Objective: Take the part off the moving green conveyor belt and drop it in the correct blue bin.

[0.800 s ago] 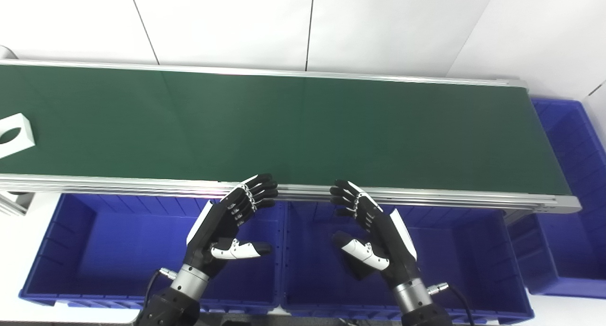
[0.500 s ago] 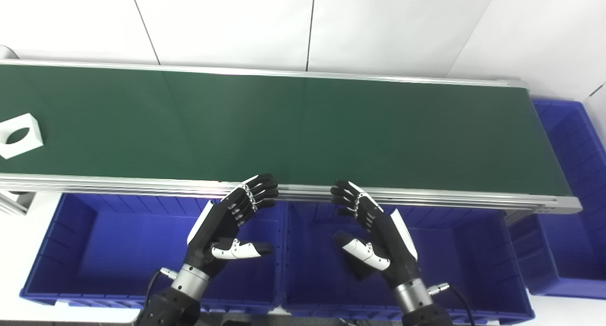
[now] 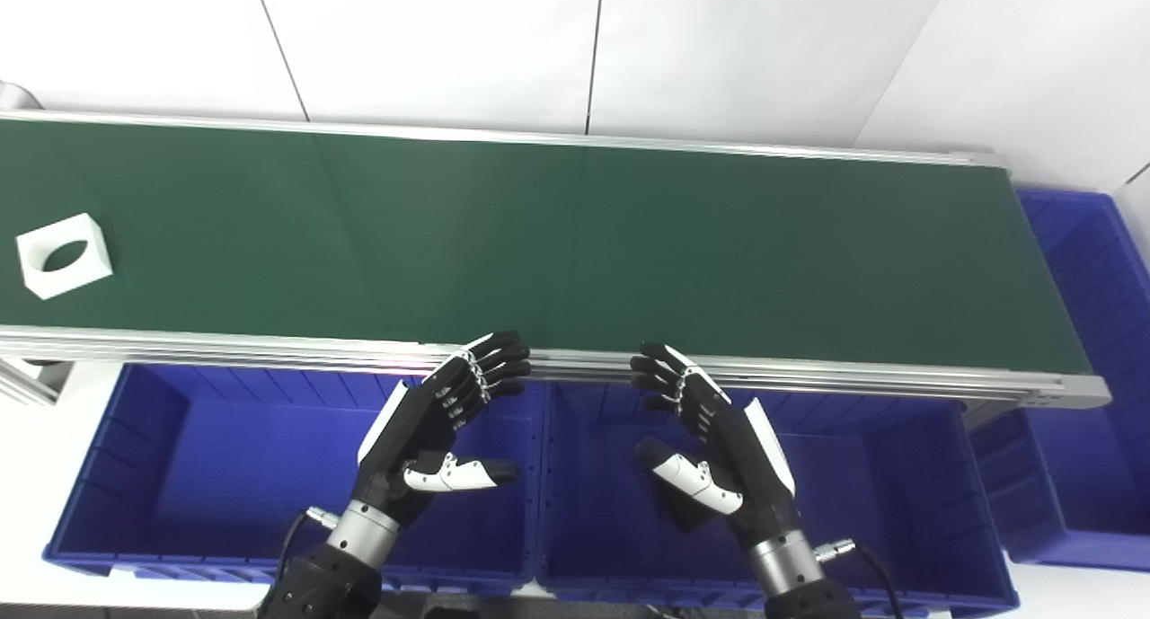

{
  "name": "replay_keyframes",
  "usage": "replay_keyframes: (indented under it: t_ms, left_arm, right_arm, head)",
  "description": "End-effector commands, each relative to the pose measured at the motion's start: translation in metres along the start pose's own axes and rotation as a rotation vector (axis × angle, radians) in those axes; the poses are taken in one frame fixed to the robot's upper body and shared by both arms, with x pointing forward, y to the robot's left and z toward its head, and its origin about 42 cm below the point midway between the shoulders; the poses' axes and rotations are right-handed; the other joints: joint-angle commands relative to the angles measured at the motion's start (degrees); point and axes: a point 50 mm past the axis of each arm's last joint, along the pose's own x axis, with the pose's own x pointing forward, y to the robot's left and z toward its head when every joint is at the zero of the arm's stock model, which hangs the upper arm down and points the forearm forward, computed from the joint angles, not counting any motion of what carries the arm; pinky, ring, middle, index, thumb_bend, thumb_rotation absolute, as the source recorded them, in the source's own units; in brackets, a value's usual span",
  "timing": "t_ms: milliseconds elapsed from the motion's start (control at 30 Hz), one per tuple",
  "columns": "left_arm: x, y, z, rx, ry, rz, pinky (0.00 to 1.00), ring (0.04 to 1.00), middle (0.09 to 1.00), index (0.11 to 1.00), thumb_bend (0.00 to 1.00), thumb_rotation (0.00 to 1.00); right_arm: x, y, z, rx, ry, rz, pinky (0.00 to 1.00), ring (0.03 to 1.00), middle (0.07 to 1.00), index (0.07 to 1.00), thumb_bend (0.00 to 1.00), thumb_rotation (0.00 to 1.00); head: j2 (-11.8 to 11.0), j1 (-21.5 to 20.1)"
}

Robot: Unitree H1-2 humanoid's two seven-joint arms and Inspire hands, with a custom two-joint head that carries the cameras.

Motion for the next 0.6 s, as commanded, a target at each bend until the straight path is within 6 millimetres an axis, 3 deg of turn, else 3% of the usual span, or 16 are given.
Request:
replay_keyframes:
  t_ms: [0,167,300,567]
  left_arm:
    - [0.005,0.002,0.009,0.019,-0.055,-0.006,0.78,0.804,0.824,0.837,0.92,0.28]
    - [0.005,0.003,0.006,0.025,-0.052,-0.006,0.78,0.801,0.824,0.837,0.92,0.28]
    - [0.005,0.0,0.005,0.029,-0.048,-0.01,0.78,0.798,0.82,0.833,0.93,0.28]
    - [0.006,-0.003,0.003,0.038,-0.065,-0.019,0.74,0.774,0.803,0.81,0.94,0.28]
  right_arm:
    - [0.007,0.001,0.011,0.0,-0.098,-0.01,0.74,0.804,0.828,0.866,0.66,0.63]
    - [0.007,0.001,0.008,0.002,-0.104,-0.007,0.74,0.806,0.828,0.866,0.66,0.62]
    - [0.005,0.0,0.005,0.003,-0.103,-0.012,0.74,0.808,0.829,0.867,0.66,0.62]
    - [0.005,0.0,-0.002,0.001,-0.115,-0.009,0.73,0.808,0.837,0.879,0.62,0.64]
  head:
    - [-0.41,0.62]
    - [-2.34,3.89]
    - [-5.72,9.32]
    - [-10.44,14.48]
